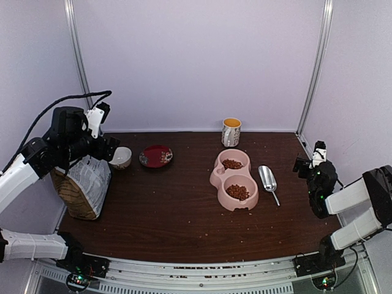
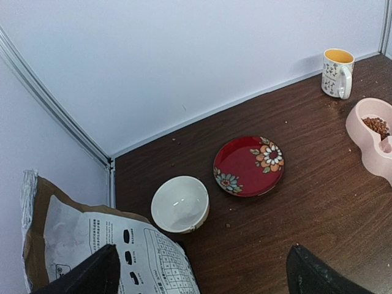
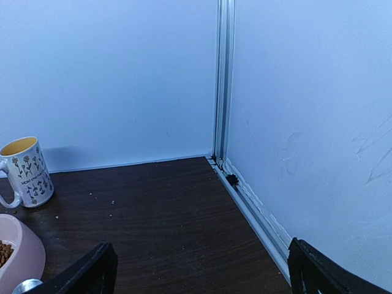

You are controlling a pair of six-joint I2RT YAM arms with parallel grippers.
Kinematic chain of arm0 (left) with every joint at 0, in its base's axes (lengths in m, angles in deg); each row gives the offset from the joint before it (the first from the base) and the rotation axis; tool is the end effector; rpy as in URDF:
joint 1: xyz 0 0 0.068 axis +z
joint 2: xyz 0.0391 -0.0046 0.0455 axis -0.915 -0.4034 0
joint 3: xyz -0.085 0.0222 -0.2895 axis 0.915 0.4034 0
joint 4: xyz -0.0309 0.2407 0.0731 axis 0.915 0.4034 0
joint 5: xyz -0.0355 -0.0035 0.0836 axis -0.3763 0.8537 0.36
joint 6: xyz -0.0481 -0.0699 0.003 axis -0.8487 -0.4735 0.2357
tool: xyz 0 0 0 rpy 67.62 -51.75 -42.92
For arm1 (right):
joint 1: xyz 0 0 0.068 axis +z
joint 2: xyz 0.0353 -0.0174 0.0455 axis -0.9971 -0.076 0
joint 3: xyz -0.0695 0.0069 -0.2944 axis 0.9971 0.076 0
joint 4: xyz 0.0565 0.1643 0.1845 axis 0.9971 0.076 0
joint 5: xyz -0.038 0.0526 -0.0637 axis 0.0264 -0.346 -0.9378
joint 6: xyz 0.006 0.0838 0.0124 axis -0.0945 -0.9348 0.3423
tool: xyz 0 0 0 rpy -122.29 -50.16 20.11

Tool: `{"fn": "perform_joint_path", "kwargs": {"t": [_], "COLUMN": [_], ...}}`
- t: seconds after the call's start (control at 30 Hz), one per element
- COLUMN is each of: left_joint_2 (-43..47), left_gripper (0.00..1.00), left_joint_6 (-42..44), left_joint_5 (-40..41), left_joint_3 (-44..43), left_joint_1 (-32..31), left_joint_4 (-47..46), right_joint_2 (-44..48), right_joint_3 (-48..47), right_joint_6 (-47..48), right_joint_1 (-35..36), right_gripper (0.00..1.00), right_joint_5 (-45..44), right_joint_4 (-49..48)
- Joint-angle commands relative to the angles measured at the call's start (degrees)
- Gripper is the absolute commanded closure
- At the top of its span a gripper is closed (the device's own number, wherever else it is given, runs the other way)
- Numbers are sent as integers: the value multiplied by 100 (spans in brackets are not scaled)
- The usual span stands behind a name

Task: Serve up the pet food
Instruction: Reset both arms

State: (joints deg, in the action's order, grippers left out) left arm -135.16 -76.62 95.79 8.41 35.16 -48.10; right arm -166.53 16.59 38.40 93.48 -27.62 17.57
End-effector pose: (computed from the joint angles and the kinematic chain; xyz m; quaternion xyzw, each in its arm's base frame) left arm 0.1967 -0.0880 0.3723 0.1272 0.8327 0.0023 0.5389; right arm 0.2583 0.0122 0.2088 0.0646 0.7064 -0.0620 0.7021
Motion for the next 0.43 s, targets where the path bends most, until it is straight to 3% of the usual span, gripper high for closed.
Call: {"fn": "perform_joint_path", "kwargs": {"t": [0.0, 0.4], "left_joint_2": [106, 155], "left_gripper": [2, 2], "left_joint_6": [47, 78], "left_joint_5": [-80, -68], "left_joint_3": [21, 27], "left_joint_1": [55, 63], "left_joint_4": [-266, -267], "right_joint_2": [62, 67], "right_joint_3": [-49, -94], "right_joint_6": [-37, -32], "right_joint_1": [-55, -116], "right_gripper": [0, 0], "right_joint_5": [22, 248], "right_joint_4": [1, 92]}}
